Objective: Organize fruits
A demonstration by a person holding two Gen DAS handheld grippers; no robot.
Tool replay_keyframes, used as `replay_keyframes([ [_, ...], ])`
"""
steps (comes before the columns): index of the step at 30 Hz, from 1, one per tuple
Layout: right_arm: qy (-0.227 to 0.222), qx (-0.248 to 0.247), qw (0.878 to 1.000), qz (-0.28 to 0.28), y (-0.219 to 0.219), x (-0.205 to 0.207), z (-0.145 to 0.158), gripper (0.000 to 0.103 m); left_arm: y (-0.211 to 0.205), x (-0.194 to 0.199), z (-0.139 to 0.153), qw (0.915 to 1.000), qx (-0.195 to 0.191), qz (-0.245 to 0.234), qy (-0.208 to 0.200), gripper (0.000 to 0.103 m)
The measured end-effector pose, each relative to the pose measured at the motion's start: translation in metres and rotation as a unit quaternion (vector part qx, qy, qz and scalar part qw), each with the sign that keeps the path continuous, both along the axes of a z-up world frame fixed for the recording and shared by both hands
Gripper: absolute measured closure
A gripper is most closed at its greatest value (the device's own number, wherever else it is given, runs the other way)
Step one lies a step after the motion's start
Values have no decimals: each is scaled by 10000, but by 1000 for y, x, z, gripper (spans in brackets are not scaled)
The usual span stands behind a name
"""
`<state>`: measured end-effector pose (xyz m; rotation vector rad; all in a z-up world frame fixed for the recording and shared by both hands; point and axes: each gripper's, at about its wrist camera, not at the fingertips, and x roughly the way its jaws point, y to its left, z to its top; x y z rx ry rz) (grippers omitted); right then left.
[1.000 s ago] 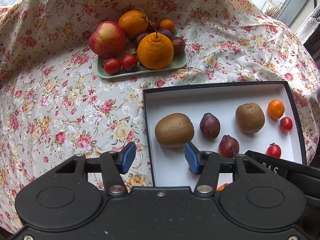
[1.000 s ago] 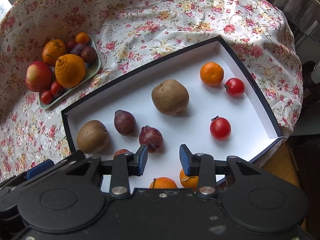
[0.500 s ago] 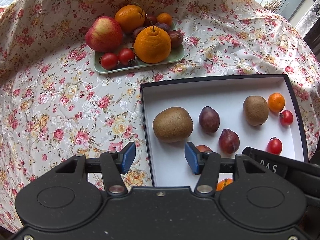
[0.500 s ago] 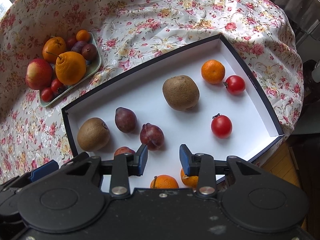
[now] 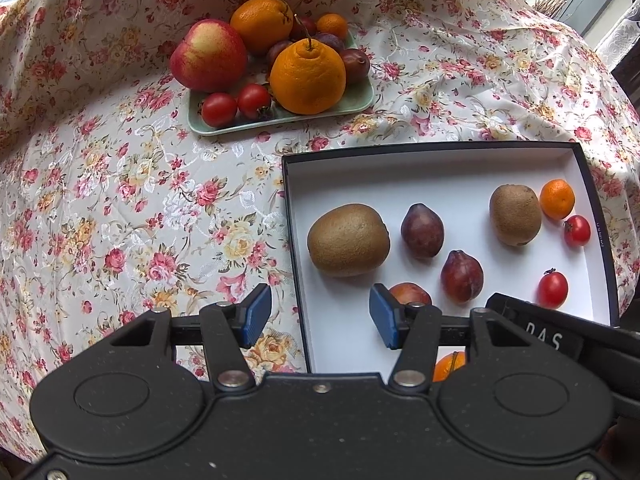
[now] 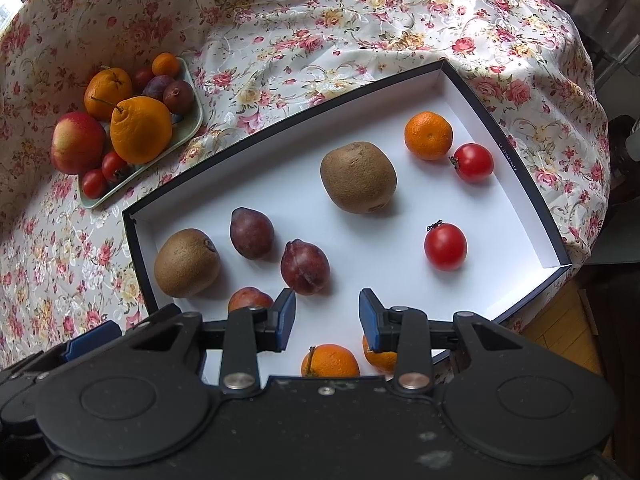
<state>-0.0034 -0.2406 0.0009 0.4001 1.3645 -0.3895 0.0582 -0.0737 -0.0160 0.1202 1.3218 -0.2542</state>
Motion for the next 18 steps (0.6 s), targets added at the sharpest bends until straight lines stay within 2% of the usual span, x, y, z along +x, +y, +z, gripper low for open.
replay_keyframes([
  [18,20,30,10000,27,-1,-1,-1,65,-1,2,-4,10000,39,-11,57,44],
])
